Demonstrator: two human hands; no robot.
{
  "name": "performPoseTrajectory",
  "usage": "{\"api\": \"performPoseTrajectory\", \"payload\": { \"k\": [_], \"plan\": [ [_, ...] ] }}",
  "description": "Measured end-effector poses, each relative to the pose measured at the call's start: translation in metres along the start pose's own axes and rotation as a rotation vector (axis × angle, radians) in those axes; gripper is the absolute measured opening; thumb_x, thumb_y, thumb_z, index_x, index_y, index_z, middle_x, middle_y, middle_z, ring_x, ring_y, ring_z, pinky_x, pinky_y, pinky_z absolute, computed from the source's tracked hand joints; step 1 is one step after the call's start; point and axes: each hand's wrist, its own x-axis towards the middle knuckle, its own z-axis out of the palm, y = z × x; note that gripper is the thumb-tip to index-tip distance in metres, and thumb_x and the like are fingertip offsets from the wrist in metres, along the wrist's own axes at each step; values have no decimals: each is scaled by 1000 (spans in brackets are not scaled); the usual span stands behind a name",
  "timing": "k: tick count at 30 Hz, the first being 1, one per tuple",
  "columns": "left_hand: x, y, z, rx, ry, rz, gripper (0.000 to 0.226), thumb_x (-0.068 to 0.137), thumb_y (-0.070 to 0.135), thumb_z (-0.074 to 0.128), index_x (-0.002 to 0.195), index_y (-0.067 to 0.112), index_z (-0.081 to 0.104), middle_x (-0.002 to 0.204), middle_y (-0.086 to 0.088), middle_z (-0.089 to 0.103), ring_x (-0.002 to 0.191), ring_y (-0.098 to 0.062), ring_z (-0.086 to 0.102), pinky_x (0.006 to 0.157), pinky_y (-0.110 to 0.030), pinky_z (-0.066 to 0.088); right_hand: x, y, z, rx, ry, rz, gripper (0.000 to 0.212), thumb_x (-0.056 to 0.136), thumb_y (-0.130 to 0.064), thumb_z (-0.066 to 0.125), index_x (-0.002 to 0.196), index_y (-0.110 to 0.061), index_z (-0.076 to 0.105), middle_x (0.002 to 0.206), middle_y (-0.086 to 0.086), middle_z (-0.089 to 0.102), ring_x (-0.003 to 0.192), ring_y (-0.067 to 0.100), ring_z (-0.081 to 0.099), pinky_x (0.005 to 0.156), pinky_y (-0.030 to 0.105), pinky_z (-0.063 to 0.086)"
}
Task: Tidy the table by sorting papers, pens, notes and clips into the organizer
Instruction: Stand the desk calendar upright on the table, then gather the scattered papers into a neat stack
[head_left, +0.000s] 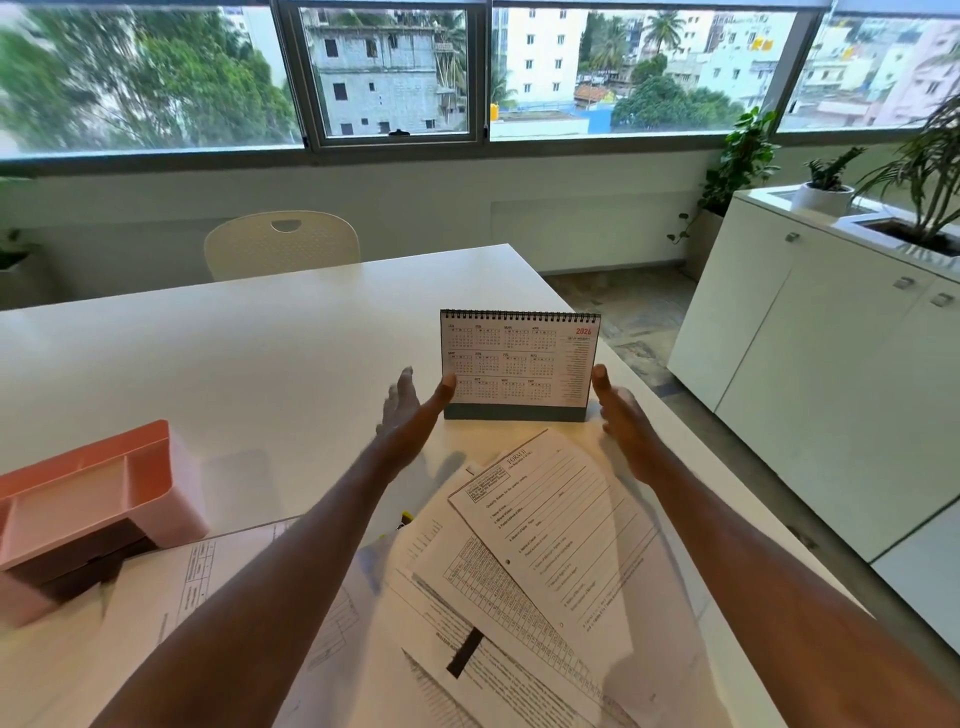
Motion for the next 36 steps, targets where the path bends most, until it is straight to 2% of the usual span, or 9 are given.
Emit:
{"api": "performPoseTrajectory", "payload": {
  "k": [3,7,9,13,17,21,26,33,36],
  "plan": [
    [-21,-7,-6,251,90,98,115,75,96,22,167,33,-6,171,-6,-31,158,-30,-28,124,-65,-13,24,42,-15,-82,-49,41,95,80,-97,45,152,-36,44,155,-7,54,143,29,51,115,55,44],
    [-51,-31,-19,541,106,248,120,73,103,11,167,32,-12,162,-2,-49,148,-26,-47,119,-61,-25,-22,20,-7,-256,23,1,111,78,-98,44,161,-26,32,168,7,37,149,34,41,118,60,39],
    [-68,-42,-22,697,202,317,118,77,100,15,168,29,-8,164,-8,-45,150,-33,-44,118,-65,-25,-37,14,-5,-430,25,-17,121,69,-103,37,163,-27,28,170,9,31,152,36,37,119,66,32],
    [-93,-57,-29,928,339,442,112,85,95,29,169,26,3,173,-18,-23,159,-44,-21,120,-77,-5,-57,15,7,-758,50,-166,116,73,-101,31,165,-32,17,174,3,21,160,31,21,123,68,9],
    [-114,-56,-33,918,350,463,110,87,93,30,169,27,-2,173,-17,-21,160,-42,-19,121,-75,-6,-85,13,28,-892,7,-333,117,75,-103,34,164,-34,1,176,1,10,162,28,10,124,68,3],
    [-140,-63,-40,883,253,443,105,89,92,24,168,28,-6,172,-12,-27,158,-36,-29,124,-65,-17,-119,13,54,-980,-104,-328,130,68,-107,33,166,-26,3,177,4,3,163,28,5,129,63,8],
    [-179,-84,-47,732,117,320,108,85,94,3,166,24,26,177,-4,6,162,-20,-12,131,-50,-6,-176,16,86,-1031,-225,-310,135,68,-108,28,167,-21,0,176,7,-5,163,28,-3,131,55,6],
    [-240,-99,-55,550,162,293,99,90,89,17,164,24,30,174,1,19,163,-16,-3,129,-40,1,-227,27,117,-1095,-291,-291,145,59,-113,26,164,-24,-19,173,6,-24,160,27,-21,131,57,1],
    [-263,-107,-56,497,181,261,81,98,77,36,163,29,33,174,5,18,162,-14,-6,126,-37,-2,-241,28,126,-1135,-319,-293,146,57,-113,23,162,-25,-26,171,6,-31,158,27,-28,130,58,-3]
  ]
}}
